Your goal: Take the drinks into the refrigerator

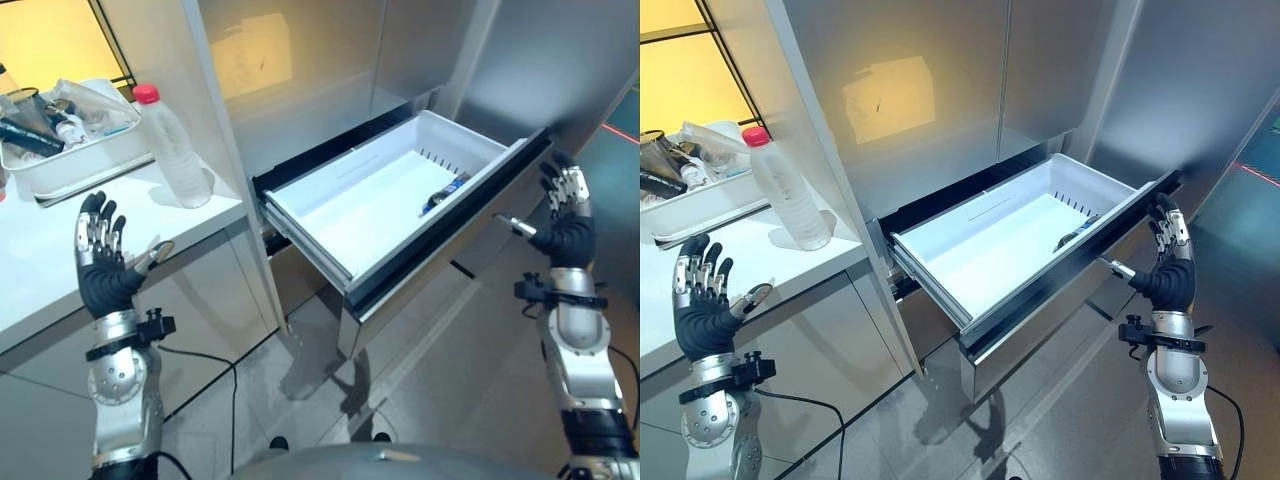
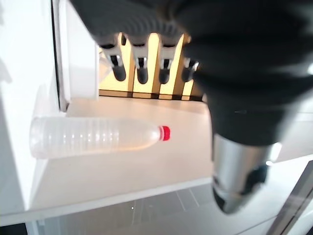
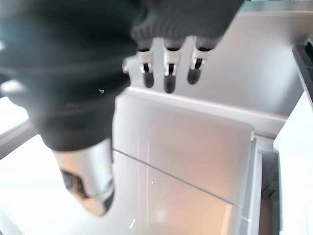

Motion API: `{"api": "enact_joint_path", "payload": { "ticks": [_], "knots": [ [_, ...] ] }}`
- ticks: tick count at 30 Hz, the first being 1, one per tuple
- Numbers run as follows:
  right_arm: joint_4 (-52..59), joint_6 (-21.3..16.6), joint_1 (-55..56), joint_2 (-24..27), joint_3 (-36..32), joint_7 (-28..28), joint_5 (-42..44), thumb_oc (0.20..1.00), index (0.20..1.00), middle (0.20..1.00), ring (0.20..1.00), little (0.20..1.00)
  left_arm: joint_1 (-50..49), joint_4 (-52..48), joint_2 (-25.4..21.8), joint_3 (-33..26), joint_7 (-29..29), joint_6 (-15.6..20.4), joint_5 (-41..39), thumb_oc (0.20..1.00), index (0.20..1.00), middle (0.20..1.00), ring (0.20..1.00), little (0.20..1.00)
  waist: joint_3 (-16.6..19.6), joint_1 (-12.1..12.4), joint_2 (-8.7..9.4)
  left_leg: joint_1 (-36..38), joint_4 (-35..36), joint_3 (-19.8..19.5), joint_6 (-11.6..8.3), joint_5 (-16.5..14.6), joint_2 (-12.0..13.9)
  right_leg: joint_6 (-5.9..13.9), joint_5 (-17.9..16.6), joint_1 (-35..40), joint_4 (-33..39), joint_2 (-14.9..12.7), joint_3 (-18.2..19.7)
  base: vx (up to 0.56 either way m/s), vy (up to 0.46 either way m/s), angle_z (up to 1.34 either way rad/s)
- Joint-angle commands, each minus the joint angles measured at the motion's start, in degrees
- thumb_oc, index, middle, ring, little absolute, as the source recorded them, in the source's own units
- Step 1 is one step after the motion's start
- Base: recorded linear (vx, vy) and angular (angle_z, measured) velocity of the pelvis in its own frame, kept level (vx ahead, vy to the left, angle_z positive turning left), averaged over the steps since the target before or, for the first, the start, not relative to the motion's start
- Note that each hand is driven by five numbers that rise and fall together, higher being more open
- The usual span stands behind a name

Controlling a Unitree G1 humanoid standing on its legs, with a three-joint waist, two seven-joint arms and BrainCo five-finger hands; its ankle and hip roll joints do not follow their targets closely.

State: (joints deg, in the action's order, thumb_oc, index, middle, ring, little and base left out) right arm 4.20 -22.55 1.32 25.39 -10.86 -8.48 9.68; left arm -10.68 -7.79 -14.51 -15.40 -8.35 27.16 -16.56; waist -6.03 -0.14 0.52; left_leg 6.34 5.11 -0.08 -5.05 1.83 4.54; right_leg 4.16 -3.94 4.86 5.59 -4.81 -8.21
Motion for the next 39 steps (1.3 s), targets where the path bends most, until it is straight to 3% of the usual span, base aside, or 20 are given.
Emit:
{"api": "enact_joint_path", "payload": {
  "ticks": [1, 17, 28, 32, 35, 39],
  "knots": [
    [5.1, -4.3, -3.5, -1.3, -3.5, 1.4, 1.0, 1.0, 1.0, 1.0, 1.0, 1.0, 1.7, -0.3, -3.5, -3.0, 0.2, 3.9, 0.1, 1.0, 1.0, 1.0, 1.0, 1.0, -0.2, 0.8, 2.76, 1.3, -1.0, -1.7, 6.02, -5.5, -5.7, 0.3, 5.0, 3.6, -0.6, -0.3, -3.7, 0.0, 0.0, 0.0],
    [8.0, -4.3, -5.4, -0.8, -2.3, 3.9, 3.0, 1.0, 1.0, 1.0, 1.0, 1.0, 4.3, 5.2, -6.3, -5.0, -0.7, 3.9, -1.9, 1.0, 1.0, 1.0, 1.0, 1.0, -1.0, 0.4, 2.21, 1.0, -1.8, -1.6, 6.11, -6.0, -5.9, 0.43, 5.2, 3.0, -1.5, -0.4, -3.7, 0.0, 0.001, 0.0],
    [9.5, -3.9, -8.2, 2.3, -0.3, 7.7, 9.3, 1.0, 1.0, 1.0, 1.0, 1.0, 12.4, 11.2, -16.7, -4.7, -2.6, 2.6, -2.6, 1.0, 1.0, 1.0, 1.0, 1.0, -2.2, -1.2, 1.87, -0.4, -5.2, 0.2, 6.05, -7.9, -5.8, 0.46, 6.3, 0.8, -4.3, -0.1, -1.9, 0.02, 0.013, -0.01],
    [10.1, -3.4, -9.5, 3.8, 1.4, 8.8, 11.2, 1.0, 1.0, 1.0, 1.0, 1.0, 17.1, 17.0, -21.0, -2.9, -2.1, 1.5, -7.0, 1.0, 1.0, 1.0, 1.0, 1.0, -2.9, -2.4, 1.54, -1.1, -6.7, 1.4, 5.9, -9.0, -5.6, 0.41, 7.0, -0.4, -5.4, 0.4, -0.3, 0.03, 0.026, -0.19],
    [10.5, -3.3, -9.6, 4.3, 1.6, 9.4, 12.4, 1.0, 1.0, 1.0, 1.0, 1.0, 20.2, 21.2, -25.0, -2.1, -3.3, 0.8, -5.1, 1.0, 1.0, 1.0, 1.0, 1.0, -3.5, -3.4, 1.36, -1.8, -7.1, 2.2, 5.85, -9.2, -5.3, 0.42, 7.3, -2.0, -6.7, 0.6, 0.7, 0.0, 0.023, -0.24],
    [11.1, -3.2, -9.1, 4.4, 1.3, 10.3, 13.2, 1.0, 1.0, 1.0, 1.0, 1.0, 22.7, 25.5, -26.8, -1.6, -4.6, 0.1, -4.1, 1.0, 1.0, 1.0, 1.0, 1.0, -4.1, -4.4, 1.43, -2.9, -8.9, 3.3, 5.87, -10.1, -5.2, 0.46, 7.6, -3.7, -8.1, 0.6, 1.8, 0.0, 0.011, -0.15]
  ]
}}
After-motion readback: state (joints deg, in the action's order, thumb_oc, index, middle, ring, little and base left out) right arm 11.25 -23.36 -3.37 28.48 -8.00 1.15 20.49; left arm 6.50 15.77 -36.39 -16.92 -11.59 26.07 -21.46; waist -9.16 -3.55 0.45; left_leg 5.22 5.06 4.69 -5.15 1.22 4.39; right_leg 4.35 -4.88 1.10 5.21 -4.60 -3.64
